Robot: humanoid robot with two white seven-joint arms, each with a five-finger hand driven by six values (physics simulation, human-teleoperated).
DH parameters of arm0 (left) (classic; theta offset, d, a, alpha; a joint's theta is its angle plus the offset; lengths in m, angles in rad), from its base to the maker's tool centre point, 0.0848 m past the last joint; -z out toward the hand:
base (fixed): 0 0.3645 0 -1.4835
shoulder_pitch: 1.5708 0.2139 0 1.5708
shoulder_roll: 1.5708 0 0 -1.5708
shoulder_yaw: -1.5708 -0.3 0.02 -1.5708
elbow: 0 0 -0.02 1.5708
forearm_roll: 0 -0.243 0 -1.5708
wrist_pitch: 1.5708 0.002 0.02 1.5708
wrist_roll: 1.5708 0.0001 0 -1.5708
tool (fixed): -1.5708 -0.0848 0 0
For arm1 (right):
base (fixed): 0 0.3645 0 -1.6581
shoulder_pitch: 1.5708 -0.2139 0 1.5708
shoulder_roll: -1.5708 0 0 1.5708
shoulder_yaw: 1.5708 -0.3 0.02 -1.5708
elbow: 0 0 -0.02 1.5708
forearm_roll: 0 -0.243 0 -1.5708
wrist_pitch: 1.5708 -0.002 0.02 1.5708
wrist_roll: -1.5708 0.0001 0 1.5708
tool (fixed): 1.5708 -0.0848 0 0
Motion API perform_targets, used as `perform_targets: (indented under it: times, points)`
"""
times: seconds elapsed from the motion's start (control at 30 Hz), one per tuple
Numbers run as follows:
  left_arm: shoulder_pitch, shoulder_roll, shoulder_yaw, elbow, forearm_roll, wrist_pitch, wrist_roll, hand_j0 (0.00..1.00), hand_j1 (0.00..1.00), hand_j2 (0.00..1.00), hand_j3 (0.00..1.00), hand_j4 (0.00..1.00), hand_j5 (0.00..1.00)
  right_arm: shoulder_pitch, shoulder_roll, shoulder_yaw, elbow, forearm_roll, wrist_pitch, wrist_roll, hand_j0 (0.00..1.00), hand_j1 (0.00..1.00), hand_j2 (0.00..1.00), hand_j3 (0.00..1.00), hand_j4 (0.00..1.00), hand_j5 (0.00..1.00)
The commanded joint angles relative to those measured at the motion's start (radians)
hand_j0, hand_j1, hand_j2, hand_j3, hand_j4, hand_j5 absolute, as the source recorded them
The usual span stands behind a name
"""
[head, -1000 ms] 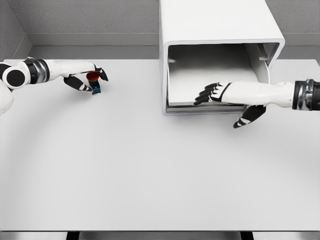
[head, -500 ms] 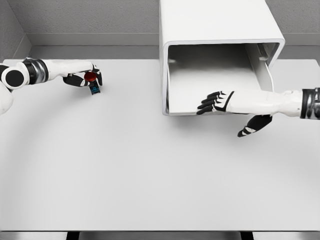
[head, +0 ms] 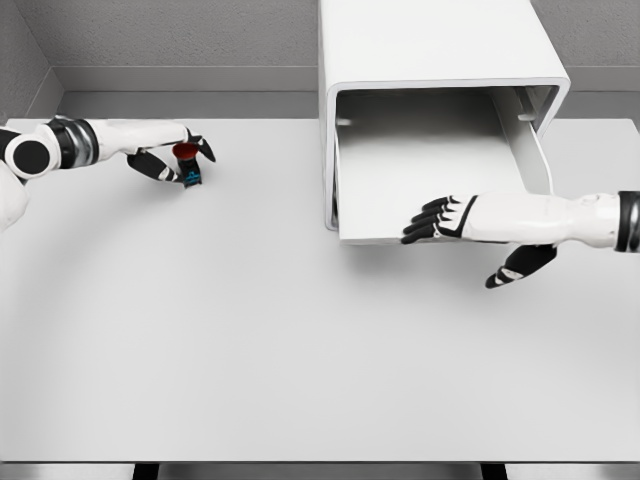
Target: Slide open multi-storey tabletop storage cabinets and put open load switch and slide close multi-storey tabletop storage cabinets
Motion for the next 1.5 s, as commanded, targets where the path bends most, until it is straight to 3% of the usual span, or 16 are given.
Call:
perform_targets:
  times: [0.0,0.33,0.67,1.0,1.2,1.33,1.4,1.47]
  points:
    - [-0.002,-0.002,-0.006,0.001,-0.011,-0.004,-0.005,0.74,0.74,0.74,0.74,0.74,0.74,0.000,-0.012,-0.002,-0.008,-0.005,0.001,-0.001,1.00,1.00,1.00,1.00,1.00,1.00]
    - [-0.002,0.001,-0.004,-0.001,-0.010,-0.004,-0.005,0.81,0.81,0.81,0.81,0.81,0.81,0.009,-0.048,-0.006,-0.021,-0.005,0.001,-0.003,1.00,1.00,1.00,1.00,1.00,1.00]
    - [-0.006,0.009,0.003,-0.012,-0.008,-0.004,-0.003,1.00,1.00,1.00,1.00,1.00,1.00,0.043,-0.084,-0.020,-0.025,-0.005,0.001,-0.004,1.00,1.00,1.00,1.00,1.00,1.00]
    - [-0.017,-0.005,-0.006,0.002,-0.011,-0.004,-0.003,1.00,1.00,1.00,1.00,1.00,1.00,0.029,-0.081,-0.049,-0.033,-0.014,0.001,-0.032,1.00,1.00,1.00,1.00,1.00,1.00]
    - [-0.029,-0.041,-0.006,0.061,-0.037,-0.004,-0.003,1.00,1.00,1.00,1.00,1.00,1.00,0.031,-0.109,-0.088,-0.021,-0.020,0.001,-0.027,1.00,1.00,1.00,1.00,1.00,1.00]
    - [-0.031,-0.048,-0.006,0.073,-0.039,-0.004,-0.003,0.91,0.91,0.91,0.91,0.91,0.91,0.031,-0.117,-0.086,-0.025,-0.025,0.001,-0.029,1.00,1.00,1.00,1.00,1.00,1.00]
    - [-0.031,-0.048,-0.004,0.074,-0.039,-0.004,-0.003,0.80,0.80,0.80,0.80,0.80,0.80,0.031,-0.118,-0.086,-0.027,-0.025,0.001,-0.030,1.00,1.00,1.00,1.00,1.00,1.00]
    - [-0.031,-0.045,-0.004,0.074,-0.037,-0.004,-0.003,0.76,0.76,0.76,0.76,0.76,0.76,0.031,-0.118,-0.086,-0.028,-0.025,0.001,-0.032,1.00,1.00,1.00,1.00,1.00,1.00]
